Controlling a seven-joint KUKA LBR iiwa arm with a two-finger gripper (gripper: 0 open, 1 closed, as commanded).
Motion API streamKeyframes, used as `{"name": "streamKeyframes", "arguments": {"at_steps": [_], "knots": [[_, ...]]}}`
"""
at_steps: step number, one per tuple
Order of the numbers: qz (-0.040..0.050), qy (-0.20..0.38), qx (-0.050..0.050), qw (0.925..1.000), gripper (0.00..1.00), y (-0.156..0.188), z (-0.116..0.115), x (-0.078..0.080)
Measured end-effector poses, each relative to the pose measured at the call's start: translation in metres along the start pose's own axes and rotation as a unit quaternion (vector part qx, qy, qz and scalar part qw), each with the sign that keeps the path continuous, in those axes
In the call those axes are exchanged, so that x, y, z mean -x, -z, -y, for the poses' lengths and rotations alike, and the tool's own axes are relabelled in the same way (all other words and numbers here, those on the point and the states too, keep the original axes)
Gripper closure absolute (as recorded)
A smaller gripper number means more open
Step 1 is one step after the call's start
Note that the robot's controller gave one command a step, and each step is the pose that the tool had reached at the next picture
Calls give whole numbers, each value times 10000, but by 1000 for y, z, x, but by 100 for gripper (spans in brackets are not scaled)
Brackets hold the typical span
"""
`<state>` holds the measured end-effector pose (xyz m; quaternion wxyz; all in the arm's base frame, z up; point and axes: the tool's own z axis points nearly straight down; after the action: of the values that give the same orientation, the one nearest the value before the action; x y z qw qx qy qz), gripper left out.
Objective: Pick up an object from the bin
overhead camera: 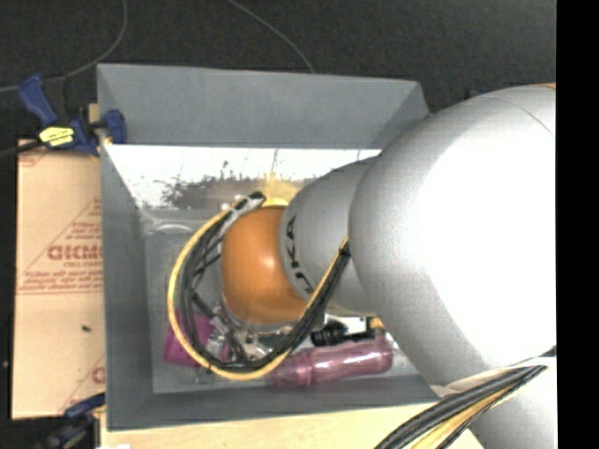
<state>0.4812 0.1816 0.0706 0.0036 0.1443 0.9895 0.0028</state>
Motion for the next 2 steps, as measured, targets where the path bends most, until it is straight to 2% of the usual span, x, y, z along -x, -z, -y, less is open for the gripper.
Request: {"name": "streamKeyframes", "arguments": {"at_steps": [2], "knots": [[-12,0,-9,10000,100,5,1,-1]]}}
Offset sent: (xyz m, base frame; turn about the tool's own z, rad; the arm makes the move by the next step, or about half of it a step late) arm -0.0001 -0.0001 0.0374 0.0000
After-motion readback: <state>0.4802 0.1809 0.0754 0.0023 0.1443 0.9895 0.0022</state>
